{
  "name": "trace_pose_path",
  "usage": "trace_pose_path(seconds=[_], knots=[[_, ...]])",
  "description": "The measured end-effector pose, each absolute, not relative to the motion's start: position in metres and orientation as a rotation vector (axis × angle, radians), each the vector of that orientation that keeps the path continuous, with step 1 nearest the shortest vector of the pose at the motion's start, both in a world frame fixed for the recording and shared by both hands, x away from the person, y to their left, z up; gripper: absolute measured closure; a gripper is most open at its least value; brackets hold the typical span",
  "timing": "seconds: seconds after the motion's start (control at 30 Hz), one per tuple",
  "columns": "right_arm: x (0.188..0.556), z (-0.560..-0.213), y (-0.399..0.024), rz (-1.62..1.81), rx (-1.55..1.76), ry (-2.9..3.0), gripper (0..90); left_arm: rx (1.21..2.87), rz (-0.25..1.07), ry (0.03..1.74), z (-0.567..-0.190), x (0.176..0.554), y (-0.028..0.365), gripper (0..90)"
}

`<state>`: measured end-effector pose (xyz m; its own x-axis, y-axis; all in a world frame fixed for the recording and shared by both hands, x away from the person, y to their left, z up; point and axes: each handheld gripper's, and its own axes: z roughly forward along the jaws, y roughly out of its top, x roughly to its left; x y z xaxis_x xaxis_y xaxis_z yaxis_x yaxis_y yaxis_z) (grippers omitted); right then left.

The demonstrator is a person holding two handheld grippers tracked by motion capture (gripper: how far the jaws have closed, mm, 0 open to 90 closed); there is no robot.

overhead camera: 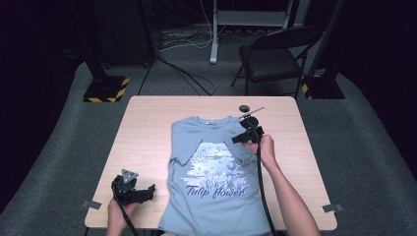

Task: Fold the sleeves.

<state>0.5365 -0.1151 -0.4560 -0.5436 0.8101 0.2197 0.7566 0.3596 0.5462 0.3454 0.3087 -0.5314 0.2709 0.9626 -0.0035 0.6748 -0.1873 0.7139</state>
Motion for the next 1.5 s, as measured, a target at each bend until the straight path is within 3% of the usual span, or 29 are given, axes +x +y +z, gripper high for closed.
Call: trace_pose_path(seconds=[0.27,0.7,1.07,1.5], knots=[[0.521,-0.464,-0.130,0.887,1.448,2.483,56.9,1.940,0.614,1.472,-0.531,0.345,0.309,0.2],[0.495,-0.489,-0.151,0.733,1.484,2.381,17.4,1.941,0.614,1.472,-0.531,0.345,0.309,0.2],[0.483,-0.505,-0.145,0.687,1.424,2.378,12.2,1.941,0.614,1.472,-0.531,0.345,0.309,0.2],[0.468,-0.496,-0.167,0.840,1.409,2.277,1.9,1.941,0.614,1.472,-0.531,0.345,0.309,0.2]])
